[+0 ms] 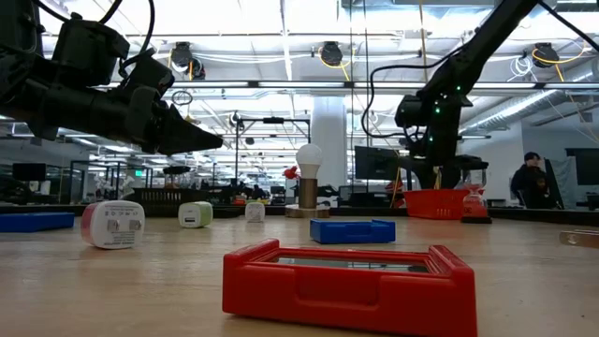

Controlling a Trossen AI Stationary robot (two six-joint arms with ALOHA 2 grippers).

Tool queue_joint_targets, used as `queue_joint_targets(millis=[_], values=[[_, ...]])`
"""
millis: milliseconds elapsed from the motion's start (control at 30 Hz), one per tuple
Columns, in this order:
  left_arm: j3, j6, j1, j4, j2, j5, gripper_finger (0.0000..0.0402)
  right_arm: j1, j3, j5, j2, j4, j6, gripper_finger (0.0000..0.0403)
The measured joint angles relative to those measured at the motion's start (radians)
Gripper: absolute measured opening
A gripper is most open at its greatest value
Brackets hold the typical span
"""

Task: Pick & Place Office items
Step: Put the top violet charger adapter into the blue bin

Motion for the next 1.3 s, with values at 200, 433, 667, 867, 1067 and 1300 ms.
queue_joint_targets(millis=[200, 433, 667, 867, 1067, 1300], values=[[0.000, 0.000, 0.000, -0.001, 0.000, 0.000, 0.0033, -0.001, -0.007, -0.014, -0.030, 0.017, -0.048, 0.0182], [0.000, 0.000, 0.000, -0.001, 0.000, 0.000, 0.0033, -0.002, -0.005, 0.114, -0.128, -0.034, -0.075, 0.0132], [0.000, -0.003, 0.000, -0.001, 0.000, 0.000, 0.0033, -0.001, -0.053, 0.114, -0.097, -0.009, -0.083, 0.0031], [0.000, 0.003, 0.000, -0.001, 0.000, 0.000, 0.0033, 0.000, -0.061, 0.115, -0.071, 0.025, -0.123, 0.0004], [0.000, 0.002, 0.000, -0.002, 0.000, 0.000, 0.0033, 0.009, -0.061, 0.050, -0.106, 0.058, -0.149, 0.0010], [0.000, 0.003, 0.000, -0.005, 0.000, 0.000, 0.0033, 0.103, -0.064, 0.037, -0.251, -0.007, -0.250, 0.0006]])
